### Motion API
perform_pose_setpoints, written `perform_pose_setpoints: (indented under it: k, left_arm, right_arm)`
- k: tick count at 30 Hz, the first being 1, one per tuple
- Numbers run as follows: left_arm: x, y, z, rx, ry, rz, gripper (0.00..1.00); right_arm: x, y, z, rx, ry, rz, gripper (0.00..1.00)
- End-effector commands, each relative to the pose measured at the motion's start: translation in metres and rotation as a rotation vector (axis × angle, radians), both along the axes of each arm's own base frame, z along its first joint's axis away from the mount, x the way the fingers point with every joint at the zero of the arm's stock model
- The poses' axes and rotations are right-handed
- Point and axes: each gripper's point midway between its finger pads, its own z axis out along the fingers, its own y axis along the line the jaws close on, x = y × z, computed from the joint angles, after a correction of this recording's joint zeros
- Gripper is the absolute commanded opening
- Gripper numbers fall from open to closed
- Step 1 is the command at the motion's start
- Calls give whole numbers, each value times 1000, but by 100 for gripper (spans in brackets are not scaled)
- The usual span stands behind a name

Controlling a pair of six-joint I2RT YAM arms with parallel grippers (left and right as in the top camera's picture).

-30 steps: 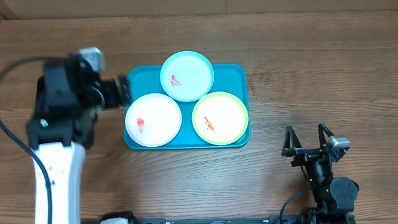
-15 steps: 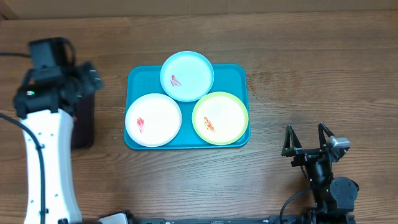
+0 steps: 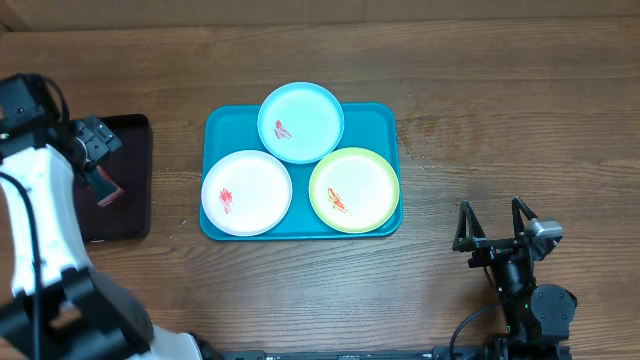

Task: Clean dirty plates on tray and stack at the side
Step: 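Move the left gripper over the black tray toward the sponge, then lower the left gripper and grasp the green-and-pink sponge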

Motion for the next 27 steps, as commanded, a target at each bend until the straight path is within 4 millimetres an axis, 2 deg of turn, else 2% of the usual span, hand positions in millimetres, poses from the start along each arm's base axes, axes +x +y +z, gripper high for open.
perform_pose_setpoints:
  k: [1,5,10,14,18,22,27]
  left_arm:
    - [16,6,-6,-229,-78,-58,100]
    - [15,28,-14,-215,-19,-84,100]
    - [16,53,-27,-90,49,-51,100]
    - [20,52,-55,-148,73,26,99]
    - [25,51,-88,-180,118,37,87]
    - [32,53,-119,-196,141,31,87]
    - [36,59,-135,-157,163,32,87]
  right_arm:
    - [0,-3,-2,4,-2,-16,100]
    - [0,-3,-2,4,-2,-16,100]
    - [0,-3,-2,3,-3,-16,100]
    - [0,-3,-2,4,-2,-16,100]
    - [0,-3,-2,4,-2,-16,100]
    - [0,-3,-2,3,-3,-16,100]
    - [0,-3,-2,4,-3,-16,100]
